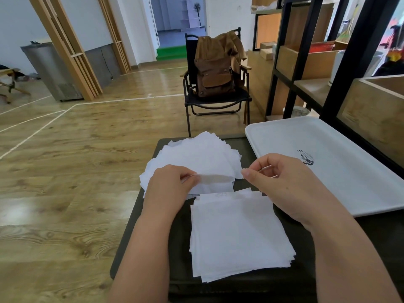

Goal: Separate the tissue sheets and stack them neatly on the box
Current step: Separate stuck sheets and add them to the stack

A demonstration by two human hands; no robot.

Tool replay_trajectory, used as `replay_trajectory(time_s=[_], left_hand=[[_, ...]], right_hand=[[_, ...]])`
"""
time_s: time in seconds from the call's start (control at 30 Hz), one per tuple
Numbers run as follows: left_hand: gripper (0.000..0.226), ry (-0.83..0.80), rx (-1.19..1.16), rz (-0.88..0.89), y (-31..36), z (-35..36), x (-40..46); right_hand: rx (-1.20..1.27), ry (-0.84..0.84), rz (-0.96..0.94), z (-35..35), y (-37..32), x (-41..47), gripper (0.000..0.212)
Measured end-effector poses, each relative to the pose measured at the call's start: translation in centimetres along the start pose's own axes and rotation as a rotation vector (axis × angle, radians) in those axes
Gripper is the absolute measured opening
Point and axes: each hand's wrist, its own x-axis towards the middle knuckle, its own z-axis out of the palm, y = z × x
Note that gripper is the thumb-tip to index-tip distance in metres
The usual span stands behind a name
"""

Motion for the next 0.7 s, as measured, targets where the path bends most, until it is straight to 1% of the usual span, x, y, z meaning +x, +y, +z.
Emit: replay_trajectory(time_s=[0.03,0.07,0.1,0.17,0.2,0.3,0.4,0.57,0.7], left_hand=[[0.038,-0.031,0.010,0.011,-0.1,-0.1,0.0],[0.045,-0.061,0.037,0.028,-0.3,-0.2,0.0],[0.046,-0.087,0.060,0.049,-0.4,-0.4,0.0],[0.028,-0.140,0.082,0.071,-0.7,-0.8,-0.1],[0.023,-0.159,0.087,0.064,-0.7,-1.0,-0.1],[0.030,-0.198,0.110,0.065,-1.1,-1.4,-0.2],[0.031,-0.148,0.069,0.008,-0.9,-1.4,-0.3],[0.020,-0.036,0.078,-0.015,-0.2,-1.0,-0.4],[0.015,0.012,-0.016,-0.062,-0.1,-1.2,-0.6]], right_hand=[[-0.004,0.001,0.000,0.0,0.0,0.0,0.018],[-0.009,0.001,0.000,0.0,0.0,0.0,0.018],[-0.012,0.002,0.000,0.0,0.0,0.1,0.018],[-0.019,0.000,0.001,0.0,0.1,0.1,0.018],[-0.027,-0.001,0.002,-0.1,0.1,0.1,0.018],[-0.044,-0.004,0.001,-0.1,0.2,0.2,0.019],[-0.039,-0.004,-0.001,0.0,0.2,0.1,0.018],[-0.031,0.000,-0.009,0.1,0.1,0.1,0.018],[-0.025,0.001,-0.005,0.0,0.1,0.0,0.017]])
